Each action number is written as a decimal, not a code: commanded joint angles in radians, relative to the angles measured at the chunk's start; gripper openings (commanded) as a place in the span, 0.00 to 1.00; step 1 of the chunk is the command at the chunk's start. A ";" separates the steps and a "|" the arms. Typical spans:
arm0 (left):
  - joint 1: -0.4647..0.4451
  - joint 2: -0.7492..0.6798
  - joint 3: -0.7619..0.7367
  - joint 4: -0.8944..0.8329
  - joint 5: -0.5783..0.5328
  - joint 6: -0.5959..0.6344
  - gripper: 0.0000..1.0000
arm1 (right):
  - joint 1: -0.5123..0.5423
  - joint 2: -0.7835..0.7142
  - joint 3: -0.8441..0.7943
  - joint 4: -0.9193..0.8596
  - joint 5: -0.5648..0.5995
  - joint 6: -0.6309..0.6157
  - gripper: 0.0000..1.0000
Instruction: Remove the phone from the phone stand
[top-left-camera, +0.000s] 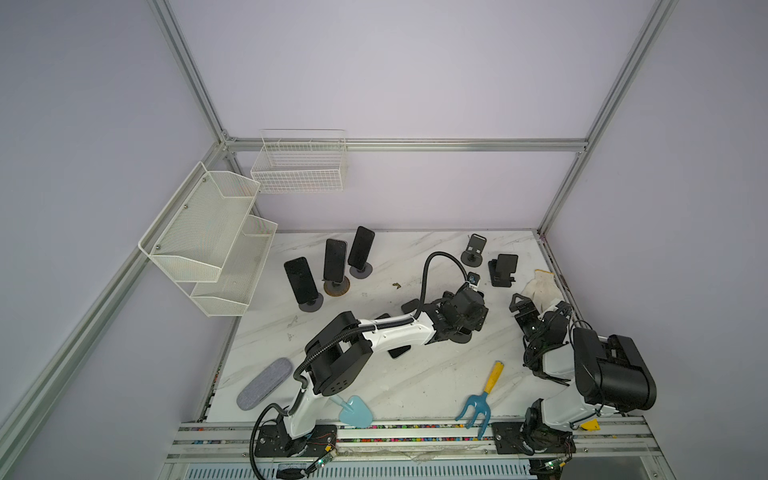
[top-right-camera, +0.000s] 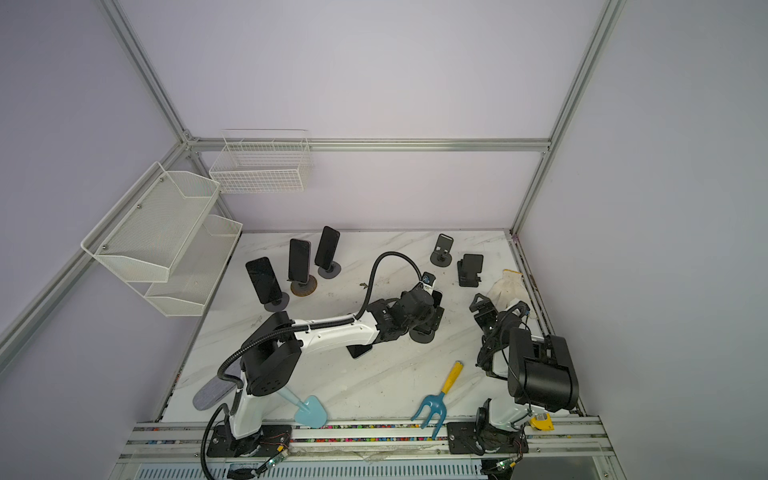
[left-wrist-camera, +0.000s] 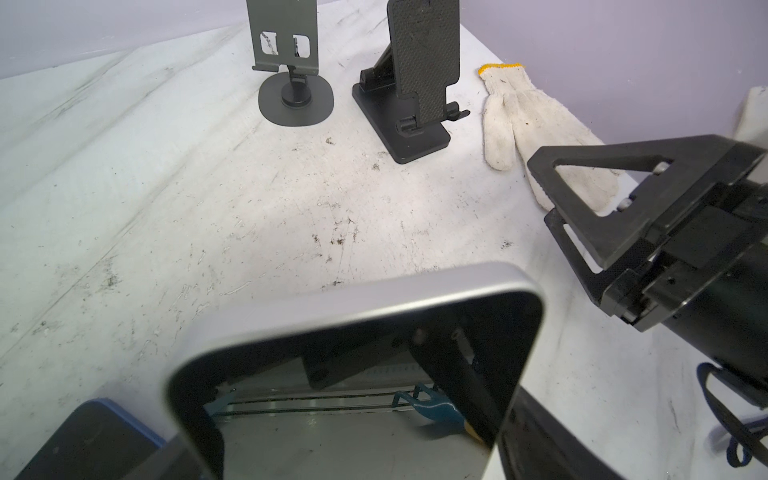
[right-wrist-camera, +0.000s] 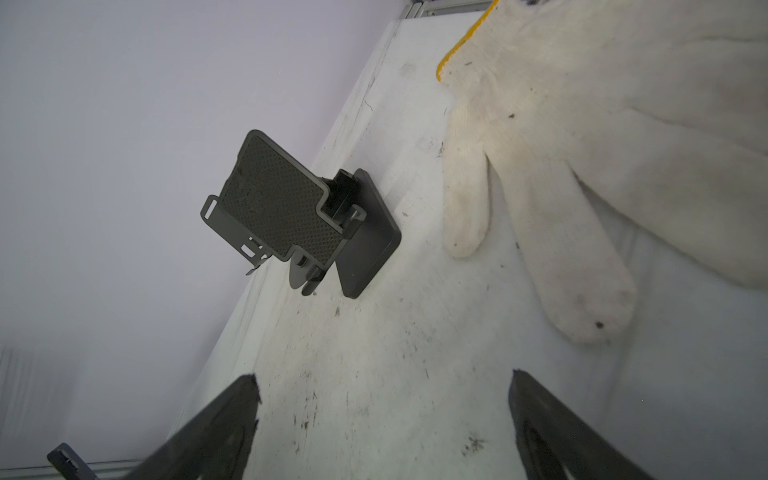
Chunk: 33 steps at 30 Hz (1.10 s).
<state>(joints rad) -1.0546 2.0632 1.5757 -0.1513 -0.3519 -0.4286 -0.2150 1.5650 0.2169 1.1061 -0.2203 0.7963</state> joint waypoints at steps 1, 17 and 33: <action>0.001 -0.035 0.080 0.025 0.005 -0.013 0.87 | 0.005 -0.016 0.017 -0.006 0.018 0.011 0.95; -0.036 -0.019 0.122 -0.054 -0.159 0.024 1.00 | 0.004 -0.016 0.017 -0.009 0.018 0.012 0.95; -0.046 0.040 0.196 -0.122 -0.194 -0.028 0.97 | 0.005 -0.006 0.023 -0.018 0.020 0.024 0.95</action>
<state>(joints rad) -1.0916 2.0930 1.6775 -0.2611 -0.5194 -0.4362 -0.2150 1.5631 0.2192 1.1011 -0.2134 0.8021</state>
